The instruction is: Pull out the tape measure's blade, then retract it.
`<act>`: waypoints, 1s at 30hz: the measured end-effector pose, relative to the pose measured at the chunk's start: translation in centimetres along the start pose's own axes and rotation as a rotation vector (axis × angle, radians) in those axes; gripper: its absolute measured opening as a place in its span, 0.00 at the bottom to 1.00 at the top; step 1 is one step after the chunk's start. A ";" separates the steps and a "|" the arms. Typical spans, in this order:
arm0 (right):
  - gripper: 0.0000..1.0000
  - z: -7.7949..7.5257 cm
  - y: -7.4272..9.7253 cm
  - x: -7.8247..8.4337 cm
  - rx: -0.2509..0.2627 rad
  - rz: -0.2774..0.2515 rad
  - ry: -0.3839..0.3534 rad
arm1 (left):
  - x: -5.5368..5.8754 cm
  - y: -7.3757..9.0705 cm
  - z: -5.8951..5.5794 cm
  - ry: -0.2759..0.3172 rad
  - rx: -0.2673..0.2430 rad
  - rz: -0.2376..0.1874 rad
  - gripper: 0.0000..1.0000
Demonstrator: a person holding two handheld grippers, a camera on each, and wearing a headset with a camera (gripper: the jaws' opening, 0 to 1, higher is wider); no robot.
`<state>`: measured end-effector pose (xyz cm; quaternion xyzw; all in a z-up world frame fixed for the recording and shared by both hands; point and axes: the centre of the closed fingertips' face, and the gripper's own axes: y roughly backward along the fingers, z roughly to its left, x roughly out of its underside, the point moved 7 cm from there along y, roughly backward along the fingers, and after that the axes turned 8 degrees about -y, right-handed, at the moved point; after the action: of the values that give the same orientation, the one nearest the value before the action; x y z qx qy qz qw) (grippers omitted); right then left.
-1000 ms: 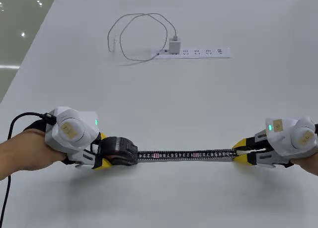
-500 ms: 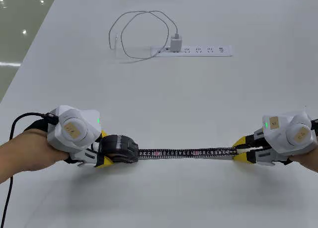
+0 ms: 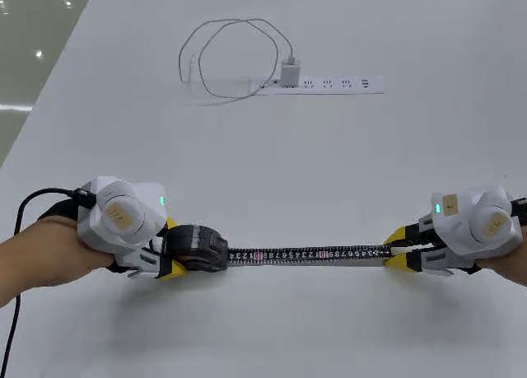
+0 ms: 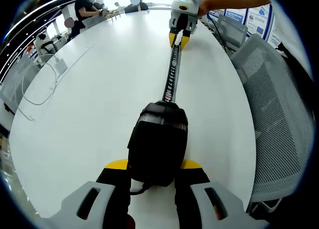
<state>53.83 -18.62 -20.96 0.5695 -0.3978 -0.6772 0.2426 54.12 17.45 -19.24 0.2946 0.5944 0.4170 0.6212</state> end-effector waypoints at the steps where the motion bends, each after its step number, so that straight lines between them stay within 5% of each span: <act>1: 0.10 0.0 0.0 0.0 0.000 0.000 0.000 | 0.0 0.0 0.0 -0.002 0.001 0.000 0.29; 10: 0.12 0.3 0.2 -0.3 0.003 -0.009 -0.012 | -0.1 0.0 -0.1 0.011 -0.010 -0.005 0.31; 14: 0.17 0.3 0.2 -0.3 -0.001 -0.006 -0.025 | 0.1 -0.3 -0.4 0.015 0.002 0.004 0.42; 30: 0.21 0.4 0.3 -0.4 0.013 -0.036 -0.070 | 0.1 0.1 -0.2 0.050 -0.018 -0.025 0.42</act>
<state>53.51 -18.42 -20.46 0.5539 -0.4000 -0.6985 0.2126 53.89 17.57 -19.24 0.2712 0.6095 0.4217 0.6141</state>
